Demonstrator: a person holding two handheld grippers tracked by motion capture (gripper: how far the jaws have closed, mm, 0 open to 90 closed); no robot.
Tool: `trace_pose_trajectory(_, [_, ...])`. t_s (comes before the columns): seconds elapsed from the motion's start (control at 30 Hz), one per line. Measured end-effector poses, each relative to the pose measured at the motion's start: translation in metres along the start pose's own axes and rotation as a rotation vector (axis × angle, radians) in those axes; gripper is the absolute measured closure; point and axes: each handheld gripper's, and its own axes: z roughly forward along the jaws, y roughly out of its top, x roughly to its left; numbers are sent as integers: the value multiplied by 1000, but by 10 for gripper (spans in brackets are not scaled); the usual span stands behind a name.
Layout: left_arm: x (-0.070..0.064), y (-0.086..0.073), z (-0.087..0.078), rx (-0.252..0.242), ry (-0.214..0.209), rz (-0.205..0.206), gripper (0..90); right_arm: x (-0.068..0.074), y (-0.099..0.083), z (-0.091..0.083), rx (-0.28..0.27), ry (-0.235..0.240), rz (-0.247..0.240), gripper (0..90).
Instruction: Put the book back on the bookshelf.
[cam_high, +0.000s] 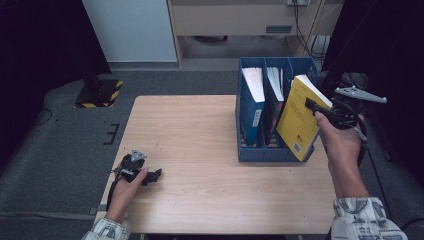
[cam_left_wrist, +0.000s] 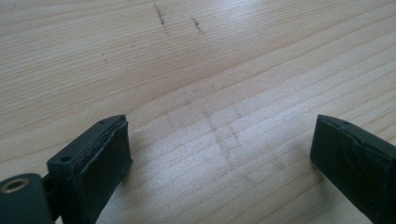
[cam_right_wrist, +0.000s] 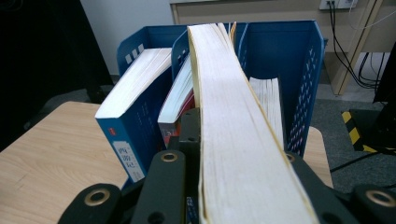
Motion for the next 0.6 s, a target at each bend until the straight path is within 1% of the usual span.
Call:
trace_pose_trajectory(0.3, [0,0,0,0,-2,1,42,6,3,21,8,-14,13,751])
trace_pose_trajectory(0.43, [0,0,0,1,-1,3,42,6,5,30,11,-21,30,751])
trace_pose_trajectory(0.6, [0,0,0,5,-3,8,42,7,7,39,17,-31,35,751])
